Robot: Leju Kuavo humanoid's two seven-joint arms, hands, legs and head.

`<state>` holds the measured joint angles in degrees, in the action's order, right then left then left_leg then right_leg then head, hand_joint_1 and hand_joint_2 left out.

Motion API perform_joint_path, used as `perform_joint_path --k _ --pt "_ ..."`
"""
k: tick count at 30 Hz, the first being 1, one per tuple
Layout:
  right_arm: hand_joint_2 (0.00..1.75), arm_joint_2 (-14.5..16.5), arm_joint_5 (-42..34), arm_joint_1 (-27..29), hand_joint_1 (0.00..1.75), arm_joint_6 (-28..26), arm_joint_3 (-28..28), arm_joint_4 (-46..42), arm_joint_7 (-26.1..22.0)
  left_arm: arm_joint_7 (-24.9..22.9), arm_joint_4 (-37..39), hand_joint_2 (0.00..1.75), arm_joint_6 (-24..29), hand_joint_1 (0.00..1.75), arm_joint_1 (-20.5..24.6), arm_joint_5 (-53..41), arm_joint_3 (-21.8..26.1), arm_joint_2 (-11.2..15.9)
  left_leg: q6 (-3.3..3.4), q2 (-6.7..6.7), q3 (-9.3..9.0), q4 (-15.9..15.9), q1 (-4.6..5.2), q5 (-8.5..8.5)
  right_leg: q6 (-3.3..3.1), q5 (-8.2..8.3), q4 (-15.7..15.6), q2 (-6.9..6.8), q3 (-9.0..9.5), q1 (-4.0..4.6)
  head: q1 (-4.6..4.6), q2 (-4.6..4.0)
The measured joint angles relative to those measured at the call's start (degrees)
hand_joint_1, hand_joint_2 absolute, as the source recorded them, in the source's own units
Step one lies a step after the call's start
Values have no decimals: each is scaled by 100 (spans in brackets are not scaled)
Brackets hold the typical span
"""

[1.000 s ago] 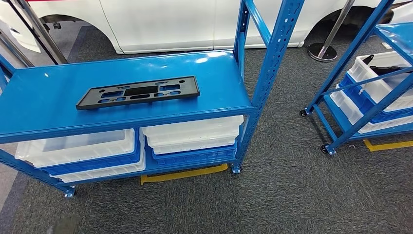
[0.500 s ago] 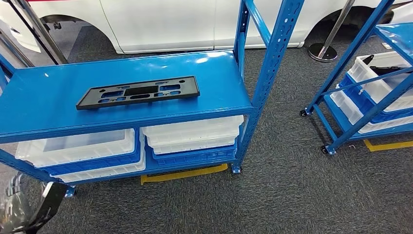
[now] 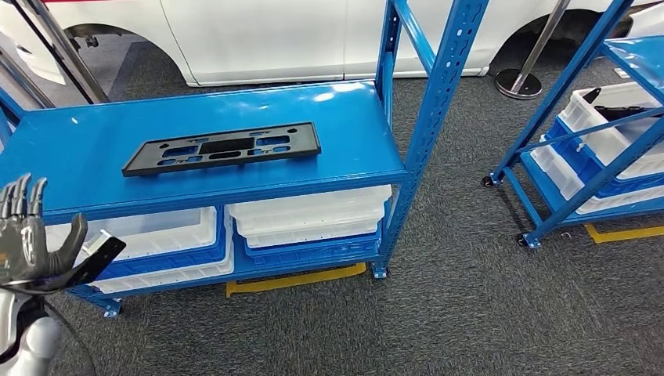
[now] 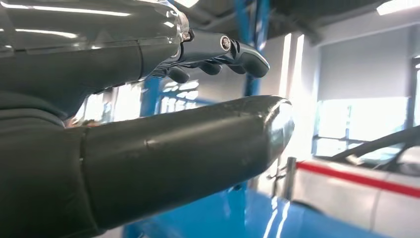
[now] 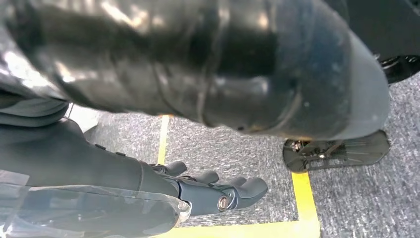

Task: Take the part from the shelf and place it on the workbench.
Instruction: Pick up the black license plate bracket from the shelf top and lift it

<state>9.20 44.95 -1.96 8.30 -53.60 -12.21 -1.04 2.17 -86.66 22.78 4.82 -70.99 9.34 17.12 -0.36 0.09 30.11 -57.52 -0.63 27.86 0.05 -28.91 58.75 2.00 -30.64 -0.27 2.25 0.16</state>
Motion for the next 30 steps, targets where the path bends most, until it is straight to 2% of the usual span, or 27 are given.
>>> perform_joint_path --k 4,9,30 --pt "0 -3 120 -16 0 52 -71 13 -29 40 0 0 -77 0 169 140 -269 240 0 8 3 0 0 0 0 0 1 5 -6 0 0 0" --pt "0 -4 148 -25 0 82 -143 28 -32 116 2 0 -75 0 230 354 -405 373 0 4 8 0 0 0 0 0 1 3 -10 0 0 1" --pt "0 -4 220 -26 0 61 -176 61 -58 288 114 0 8 0 99 732 -436 410 0 2 13 0 0 0 0 0 1 2 -13 0 0 1"
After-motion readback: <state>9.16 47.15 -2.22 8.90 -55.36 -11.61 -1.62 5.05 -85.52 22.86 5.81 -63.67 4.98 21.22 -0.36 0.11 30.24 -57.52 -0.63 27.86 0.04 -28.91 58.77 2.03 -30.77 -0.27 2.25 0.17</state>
